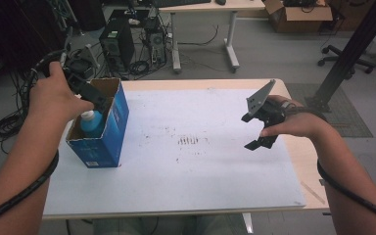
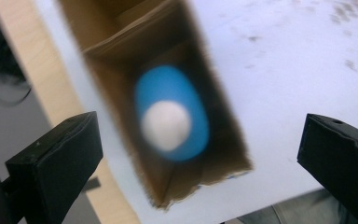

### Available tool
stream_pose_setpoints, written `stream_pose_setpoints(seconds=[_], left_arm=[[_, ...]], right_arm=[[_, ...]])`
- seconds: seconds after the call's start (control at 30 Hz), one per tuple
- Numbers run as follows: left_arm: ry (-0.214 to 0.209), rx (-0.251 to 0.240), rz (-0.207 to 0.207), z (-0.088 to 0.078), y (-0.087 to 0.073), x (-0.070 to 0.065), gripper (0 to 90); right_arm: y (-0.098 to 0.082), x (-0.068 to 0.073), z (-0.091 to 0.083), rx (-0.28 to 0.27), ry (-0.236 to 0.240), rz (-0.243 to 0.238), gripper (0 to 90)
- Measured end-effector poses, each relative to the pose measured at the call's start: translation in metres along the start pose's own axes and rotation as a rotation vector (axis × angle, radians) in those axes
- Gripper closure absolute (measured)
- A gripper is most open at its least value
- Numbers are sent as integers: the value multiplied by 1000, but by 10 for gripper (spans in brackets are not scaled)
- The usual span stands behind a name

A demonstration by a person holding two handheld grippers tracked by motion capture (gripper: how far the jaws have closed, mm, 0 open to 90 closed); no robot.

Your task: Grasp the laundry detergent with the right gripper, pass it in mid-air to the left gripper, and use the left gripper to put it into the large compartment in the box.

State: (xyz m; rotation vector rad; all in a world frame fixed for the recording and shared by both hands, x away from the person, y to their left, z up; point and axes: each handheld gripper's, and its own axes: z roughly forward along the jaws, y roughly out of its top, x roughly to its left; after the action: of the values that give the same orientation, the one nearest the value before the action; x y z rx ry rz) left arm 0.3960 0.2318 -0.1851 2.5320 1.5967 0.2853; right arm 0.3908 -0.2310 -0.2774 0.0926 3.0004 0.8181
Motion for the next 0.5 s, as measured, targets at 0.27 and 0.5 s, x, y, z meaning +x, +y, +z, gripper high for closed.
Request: stream_pose_setpoints(seconds=[0.27,0.5], left_arm=[[-33,21,274,-7,13,-27,2],[-68,81,429,-10,24,-38,2]], right_arm=[[2,-1,-2,8,-1,-1,29],[6,-2,-6,20,-5,2,29]])
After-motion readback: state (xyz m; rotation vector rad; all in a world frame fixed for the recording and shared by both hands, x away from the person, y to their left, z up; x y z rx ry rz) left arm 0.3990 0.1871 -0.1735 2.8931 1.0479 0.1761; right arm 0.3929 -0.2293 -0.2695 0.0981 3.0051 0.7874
